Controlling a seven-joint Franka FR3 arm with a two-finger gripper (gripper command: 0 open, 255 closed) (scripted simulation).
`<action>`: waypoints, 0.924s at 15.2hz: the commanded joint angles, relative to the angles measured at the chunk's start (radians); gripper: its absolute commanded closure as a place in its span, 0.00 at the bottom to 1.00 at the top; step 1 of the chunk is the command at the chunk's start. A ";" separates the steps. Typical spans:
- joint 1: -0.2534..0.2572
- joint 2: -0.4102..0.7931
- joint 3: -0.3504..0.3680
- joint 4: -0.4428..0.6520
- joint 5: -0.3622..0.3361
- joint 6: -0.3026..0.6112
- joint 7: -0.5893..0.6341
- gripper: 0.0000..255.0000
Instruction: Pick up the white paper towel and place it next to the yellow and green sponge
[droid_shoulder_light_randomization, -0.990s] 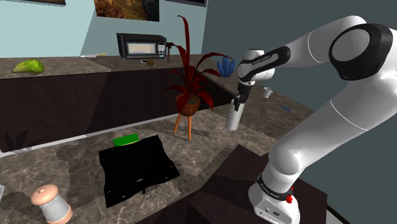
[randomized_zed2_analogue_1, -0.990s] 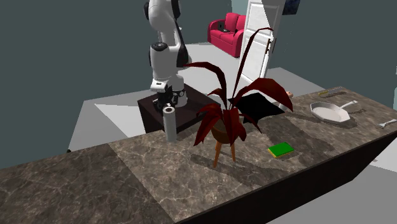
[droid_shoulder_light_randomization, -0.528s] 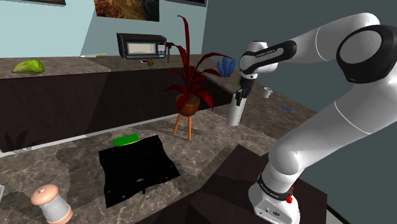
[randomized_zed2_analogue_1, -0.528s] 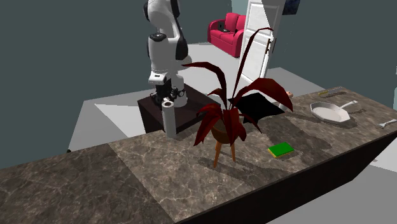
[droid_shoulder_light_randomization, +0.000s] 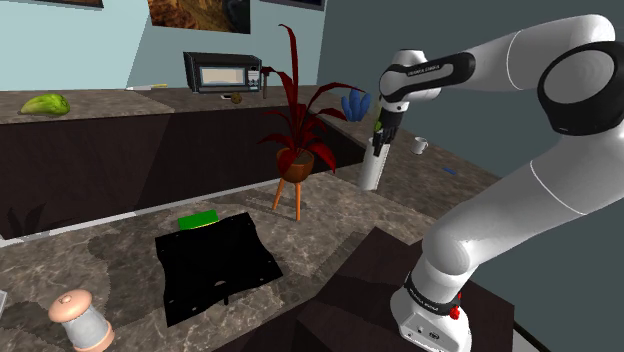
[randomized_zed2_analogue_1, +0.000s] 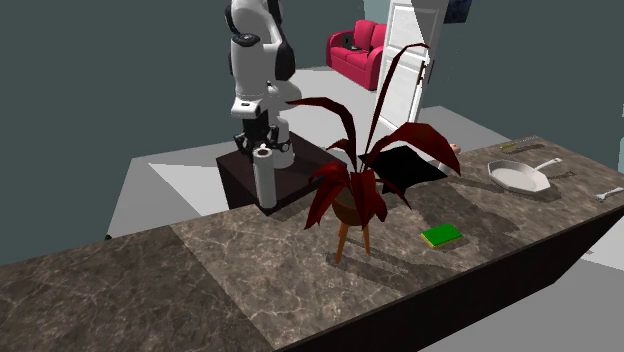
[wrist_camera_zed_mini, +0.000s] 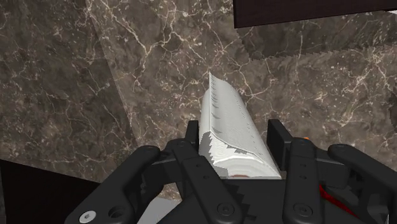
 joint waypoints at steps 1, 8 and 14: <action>-0.001 -0.012 0.004 0.019 -0.001 -0.031 -0.001 1.00; 0.002 -0.029 0.019 0.099 0.005 -0.128 -0.002 1.00; 0.005 -0.034 0.029 0.175 0.012 -0.209 -0.005 1.00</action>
